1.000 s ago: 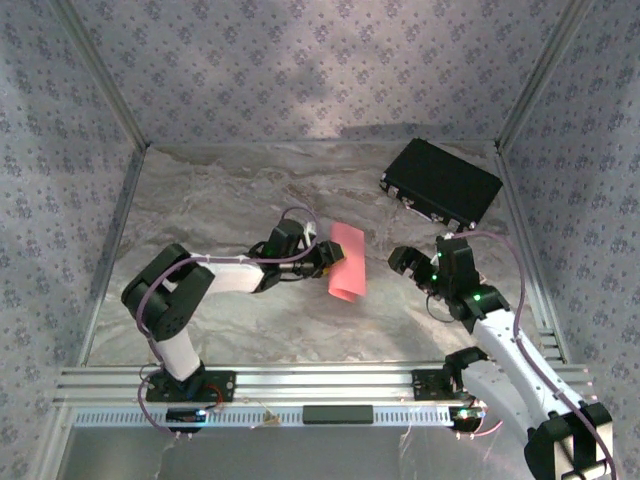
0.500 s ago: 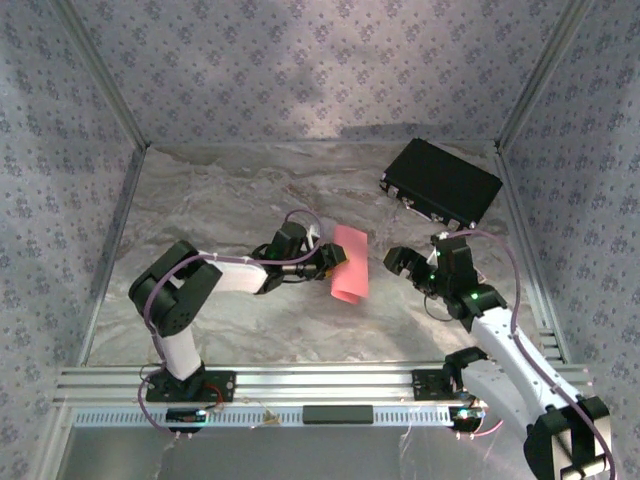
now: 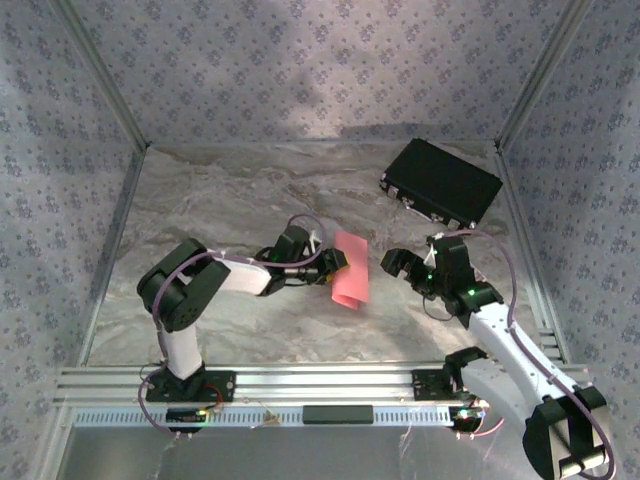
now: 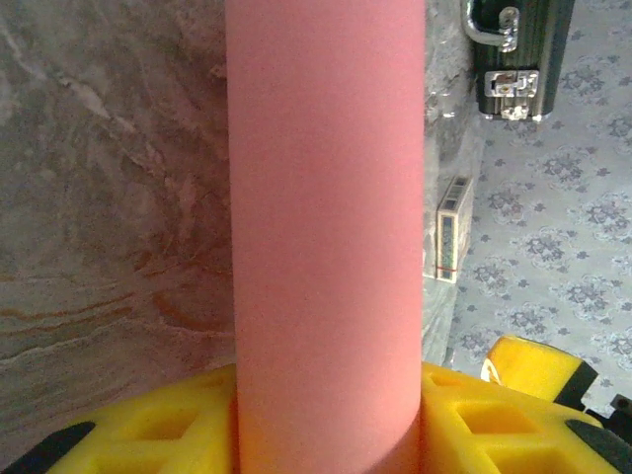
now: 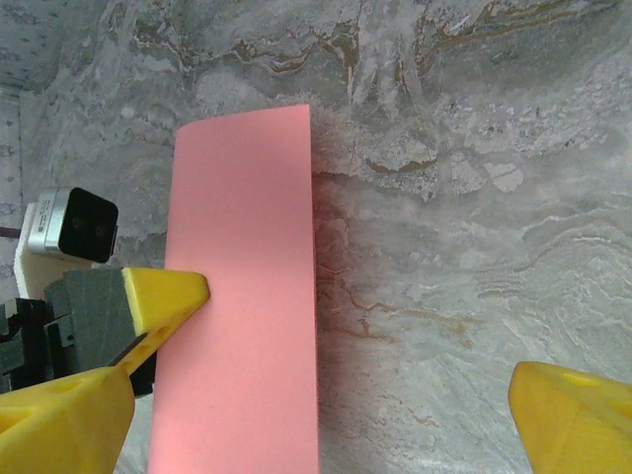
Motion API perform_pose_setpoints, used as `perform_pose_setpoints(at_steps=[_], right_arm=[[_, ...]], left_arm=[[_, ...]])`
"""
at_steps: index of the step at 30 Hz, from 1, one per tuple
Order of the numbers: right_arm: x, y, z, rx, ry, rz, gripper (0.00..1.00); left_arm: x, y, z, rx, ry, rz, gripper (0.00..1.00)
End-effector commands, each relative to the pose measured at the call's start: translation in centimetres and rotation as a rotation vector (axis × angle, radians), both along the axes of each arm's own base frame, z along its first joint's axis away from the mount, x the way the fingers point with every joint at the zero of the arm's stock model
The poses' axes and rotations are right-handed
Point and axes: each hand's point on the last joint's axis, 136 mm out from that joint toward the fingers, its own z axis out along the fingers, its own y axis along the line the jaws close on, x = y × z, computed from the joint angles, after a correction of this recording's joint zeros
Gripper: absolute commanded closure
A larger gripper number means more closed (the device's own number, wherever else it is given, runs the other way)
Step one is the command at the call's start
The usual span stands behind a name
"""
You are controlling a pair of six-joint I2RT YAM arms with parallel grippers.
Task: Fold a paper plane with a square sheet of paper (pick it up from the middle)
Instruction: First fold the square sheet of paper in half at the center of the table.
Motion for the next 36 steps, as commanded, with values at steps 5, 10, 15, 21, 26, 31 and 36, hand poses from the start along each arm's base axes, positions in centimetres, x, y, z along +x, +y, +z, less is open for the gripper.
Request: perform_pose_setpoints(at_steps=[5, 10, 15, 21, 26, 31, 36], right_arm=[[0.0, 0.5, -0.1, -0.002, 0.012, 0.034, 0.01], [0.1, 0.9, 0.0, 0.004, 0.010, 0.048, 0.01], [0.1, 0.9, 0.2, 0.002, 0.005, 0.051, 0.01], [0.2, 1.0, 0.2, 0.000, 0.005, 0.053, 0.01], [0.2, 1.2, 0.0, -0.004, 0.017, 0.054, 0.01], [0.3, 1.6, -0.2, -0.008, 0.027, 0.066, 0.01], [0.5, 2.2, -0.1, -0.003, 0.016, 0.086, 0.01]], left_arm=[[-1.2, 0.5, -2.0, 0.118, -0.008, -0.013, 0.57], [-1.7, 1.6, -2.9, 0.242, -0.018, -0.001, 0.50], [-1.8, 2.3, -2.7, 0.350, -0.060, -0.014, 0.38], [-1.6, 3.2, -1.7, 0.441, -0.121, -0.037, 0.31], [-1.3, 3.9, -1.2, 0.508, -0.165, -0.066, 0.35], [-1.4, 4.1, -1.9, 0.546, -0.153, -0.104, 0.41], [-1.7, 4.6, -3.0, 0.607, -0.130, -0.160, 0.43]])
